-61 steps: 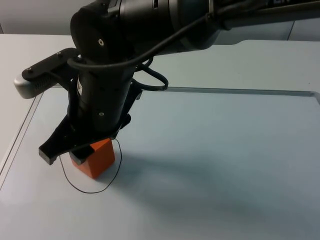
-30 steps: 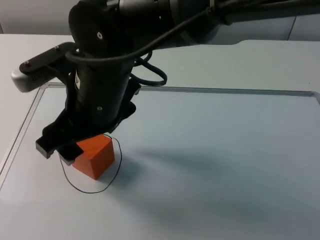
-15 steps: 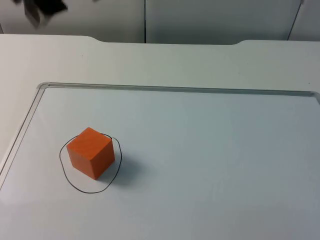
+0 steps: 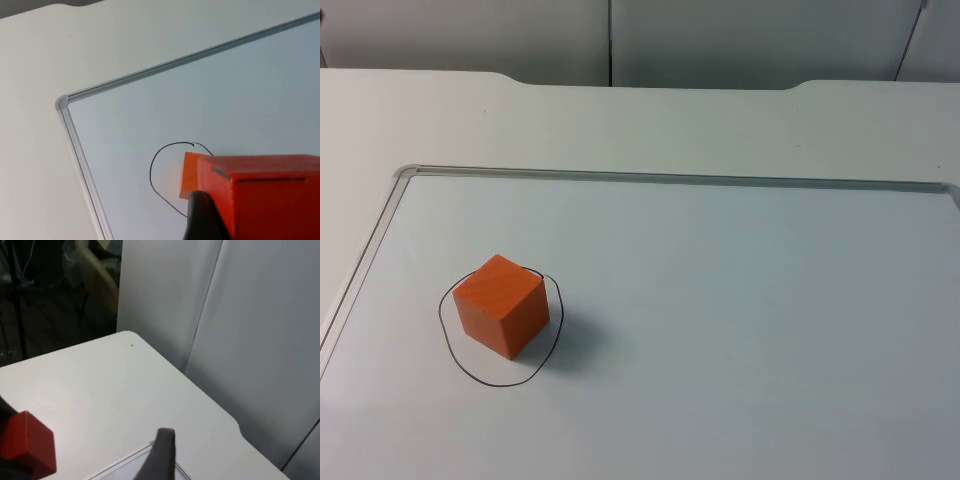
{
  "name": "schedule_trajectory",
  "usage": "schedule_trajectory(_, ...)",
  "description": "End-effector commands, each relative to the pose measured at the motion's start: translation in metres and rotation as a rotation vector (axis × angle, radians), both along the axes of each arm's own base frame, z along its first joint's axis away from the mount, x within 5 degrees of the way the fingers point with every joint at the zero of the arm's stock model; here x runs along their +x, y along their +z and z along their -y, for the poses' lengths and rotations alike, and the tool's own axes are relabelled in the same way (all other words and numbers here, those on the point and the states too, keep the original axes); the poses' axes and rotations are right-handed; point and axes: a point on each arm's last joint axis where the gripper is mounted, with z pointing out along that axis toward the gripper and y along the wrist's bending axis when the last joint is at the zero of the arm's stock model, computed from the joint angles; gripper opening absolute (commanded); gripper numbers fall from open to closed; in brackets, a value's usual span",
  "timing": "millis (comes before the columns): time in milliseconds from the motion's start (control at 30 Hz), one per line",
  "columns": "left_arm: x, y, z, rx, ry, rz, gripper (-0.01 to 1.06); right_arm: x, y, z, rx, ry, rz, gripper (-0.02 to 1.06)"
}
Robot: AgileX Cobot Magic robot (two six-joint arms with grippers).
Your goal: Pick up one cube with the left hand and another cube with the right hand. First place the cube in the right hand at the target position, then stack the cube in the left hand on top.
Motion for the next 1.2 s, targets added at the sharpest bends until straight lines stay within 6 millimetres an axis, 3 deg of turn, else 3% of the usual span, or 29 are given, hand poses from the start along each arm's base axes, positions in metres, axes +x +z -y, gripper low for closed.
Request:
schedule_trajectory(0, 0.007, -0.003, 0.007, -0.002, -0.024, 0.010, 0.00, -0.011, -0.003, 0.014, 0.000, 0.008, 0.038, 0.80)
schedule_trajectory(67, 0.011, -0.006, 0.010, 0.005, -0.025, -0.003, 0.00, -0.018, -0.008, 0.022, 0.004, 0.012, 0.046, 0.80)
schedule_trajectory(133, 0.021, -0.014, 0.018, 0.024, -0.035, -0.020, 0.00, -0.038, -0.013, 0.049, 0.057, 0.016, 0.061, 0.80)
schedule_trajectory(200, 0.026, -0.018, 0.021, 0.031, -0.037, -0.031, 0.00, -0.044, -0.018, 0.057, 0.076, 0.011, 0.047, 0.80)
schedule_trajectory(333, 0.043, -0.035, 0.033, 0.075, -0.059, -0.070, 0.00, -0.069, -0.029, 0.091, 0.132, 0.003, 0.043, 0.80)
schedule_trajectory(533, 0.061, -0.055, 0.046, 0.115, -0.081, -0.103, 0.00, -0.089, -0.040, 0.119, 0.153, -0.002, 0.049, 0.80)
schedule_trajectory(633, 0.074, -0.074, 0.056, 0.144, -0.097, -0.132, 0.00, -0.101, -0.056, 0.136, 0.146, -0.010, 0.041, 0.80)
schedule_trajectory(833, 0.088, -0.096, 0.065, 0.178, -0.112, -0.177, 0.00, -0.108, -0.071, 0.147, 0.140, -0.012, 0.035, 0.80)
schedule_trajectory(1167, 0.113, -0.108, 0.082, 0.256, -0.137, -0.251, 0.00, -0.108, -0.072, 0.147, 0.137, -0.013, 0.039, 0.79)
